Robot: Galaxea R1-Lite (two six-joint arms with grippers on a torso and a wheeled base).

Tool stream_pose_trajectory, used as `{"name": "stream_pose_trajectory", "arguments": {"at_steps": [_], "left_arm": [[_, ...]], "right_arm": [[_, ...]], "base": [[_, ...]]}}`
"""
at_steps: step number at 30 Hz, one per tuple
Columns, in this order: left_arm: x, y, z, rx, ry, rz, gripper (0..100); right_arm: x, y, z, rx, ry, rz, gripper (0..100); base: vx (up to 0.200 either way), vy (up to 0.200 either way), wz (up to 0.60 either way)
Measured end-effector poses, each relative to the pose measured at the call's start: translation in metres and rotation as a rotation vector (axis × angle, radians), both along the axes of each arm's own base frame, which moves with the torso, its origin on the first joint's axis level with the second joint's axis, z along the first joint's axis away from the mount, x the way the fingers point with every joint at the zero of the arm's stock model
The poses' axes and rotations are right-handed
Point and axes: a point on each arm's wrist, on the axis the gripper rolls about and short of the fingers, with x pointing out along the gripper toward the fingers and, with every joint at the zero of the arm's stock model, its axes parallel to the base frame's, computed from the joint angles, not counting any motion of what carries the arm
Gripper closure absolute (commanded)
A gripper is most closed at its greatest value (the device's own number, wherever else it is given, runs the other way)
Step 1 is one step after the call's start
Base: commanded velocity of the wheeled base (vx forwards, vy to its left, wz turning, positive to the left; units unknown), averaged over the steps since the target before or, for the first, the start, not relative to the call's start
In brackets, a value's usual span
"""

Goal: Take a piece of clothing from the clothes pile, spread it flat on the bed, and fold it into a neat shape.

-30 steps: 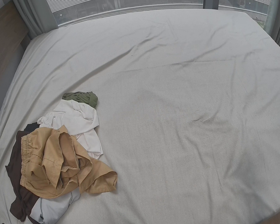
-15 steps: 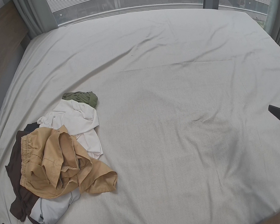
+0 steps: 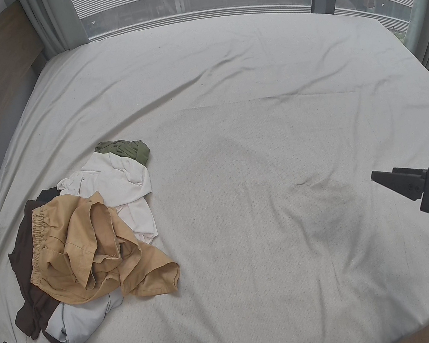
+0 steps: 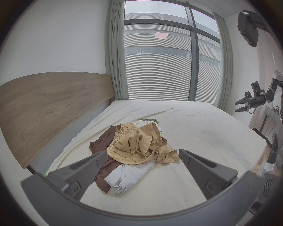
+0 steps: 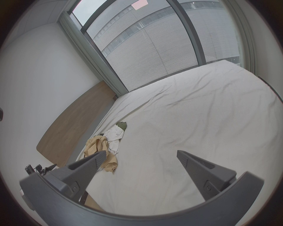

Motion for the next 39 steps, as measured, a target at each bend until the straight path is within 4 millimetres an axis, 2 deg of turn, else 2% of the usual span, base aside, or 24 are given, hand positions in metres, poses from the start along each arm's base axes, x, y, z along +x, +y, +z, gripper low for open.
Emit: {"name": "stream_pose_trajectory", "arguments": {"at_steps": [15, 27, 39], "left_arm": [[0.0, 0.0, 0.0, -0.002, 0.0, 0.0, 0], [0.0, 0.0, 0.0, -0.003, 0.0, -0.002, 0], [0.0, 0.0, 0.0, -0.003, 0.0, -0.002, 0]], "right_arm": [[0.038, 0.035, -0.015, 0.037, 0.047, 0.095, 0], [0.062, 0.082, -0.036, 0.01, 0.121, 0.208, 0], [0.074, 0.125, -0.055, 0.017, 0.197, 0.291, 0]], "base": [[0.0, 0.0, 0.0], [0.0, 0.0, 0.0], [0.0, 0.0, 0.0]]}}
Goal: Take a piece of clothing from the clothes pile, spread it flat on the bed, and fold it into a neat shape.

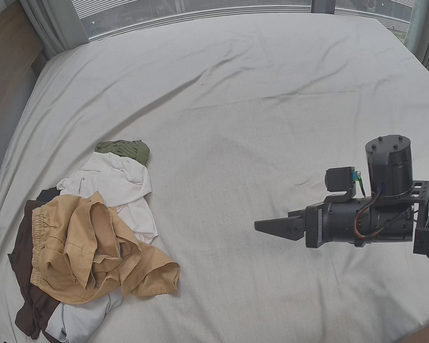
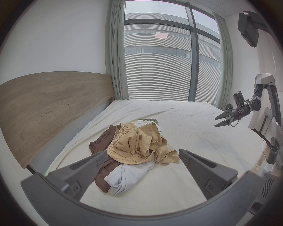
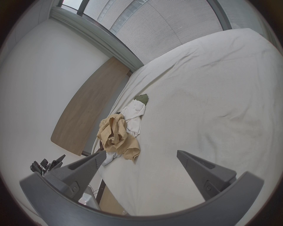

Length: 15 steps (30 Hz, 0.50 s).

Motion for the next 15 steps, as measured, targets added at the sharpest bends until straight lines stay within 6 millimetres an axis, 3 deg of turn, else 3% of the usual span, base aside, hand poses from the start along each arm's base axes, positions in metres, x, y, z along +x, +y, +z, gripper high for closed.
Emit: {"name": "stream_pose_trajectory", "arguments": {"at_steps": [15], "left_arm": [[0.0, 0.0, 0.0, 0.0, 0.0, 0.0, 0]], "right_arm": [[0.014, 0.055, -0.028, -0.015, 0.037, 0.097, 0]], "base": [[0.0, 0.0, 0.0]]}}
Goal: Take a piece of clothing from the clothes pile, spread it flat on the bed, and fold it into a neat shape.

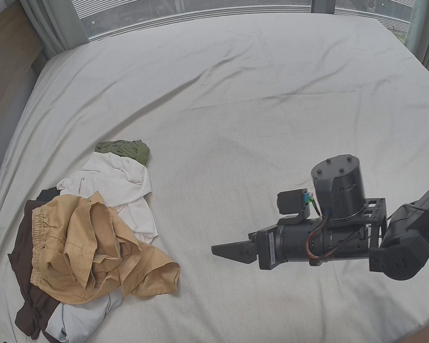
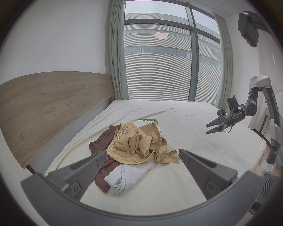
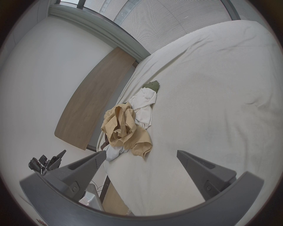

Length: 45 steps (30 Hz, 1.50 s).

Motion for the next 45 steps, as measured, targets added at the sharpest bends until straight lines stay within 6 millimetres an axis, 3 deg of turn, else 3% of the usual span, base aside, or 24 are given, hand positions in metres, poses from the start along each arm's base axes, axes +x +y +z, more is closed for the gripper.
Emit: {"name": "stream_pose_trajectory", "arguments": {"at_steps": [19, 33, 45], "left_arm": [[0.0, 0.0, 0.0, 0.0, 0.0, 0.0, 0], [0.0, 0.0, 0.0, 0.001, 0.0, 0.0, 0], [0.0, 0.0, 0.0, 0.001, 0.0, 0.0, 0]], "right_arm": [[0.021, 0.074, -0.051, -0.008, 0.063, 0.059, 0], [0.032, 0.105, -0.093, -0.033, 0.114, 0.054, 0], [0.037, 0.127, -0.111, -0.018, 0.137, 0.033, 0]], "base": [[0.0, 0.0, 0.0], [0.0, 0.0, 0.0], [0.0, 0.0, 0.0]]}}
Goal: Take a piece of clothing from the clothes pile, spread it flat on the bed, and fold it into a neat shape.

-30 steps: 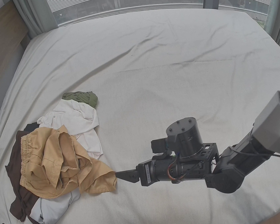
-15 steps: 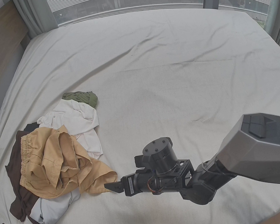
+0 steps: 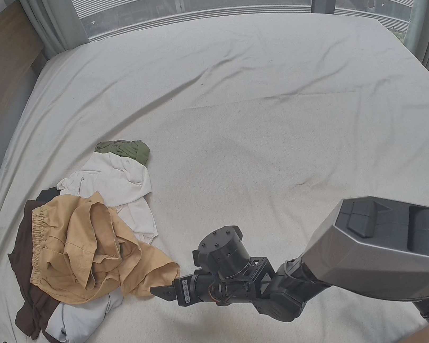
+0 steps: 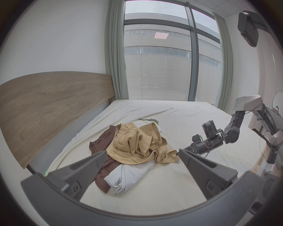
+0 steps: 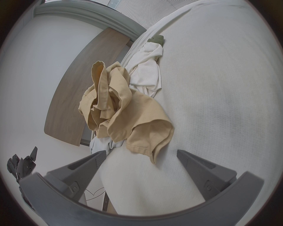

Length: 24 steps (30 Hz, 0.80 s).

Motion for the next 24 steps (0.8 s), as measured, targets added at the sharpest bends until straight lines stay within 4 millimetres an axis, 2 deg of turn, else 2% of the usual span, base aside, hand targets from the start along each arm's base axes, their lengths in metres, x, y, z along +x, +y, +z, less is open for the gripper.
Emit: {"name": "stream_pose_trajectory", "arguments": {"at_steps": [15, 16, 24], "left_arm": [[0.0, 0.0, 0.0, -0.003, 0.0, 0.001, 0], [0.0, 0.0, 0.0, -0.003, 0.0, 0.001, 0], [0.0, 0.0, 0.0, -0.003, 0.0, 0.001, 0]], "right_arm": [[0.005, 0.02, -0.015, 0.03, -0.001, -0.042, 0], [0.005, 0.021, -0.016, 0.03, -0.003, -0.045, 100], [0.009, 0.02, -0.023, 0.01, -0.01, -0.089, 100]], "base": [[0.0, 0.0, 0.0], [0.0, 0.0, 0.0], [0.0, 0.0, 0.0]]}}
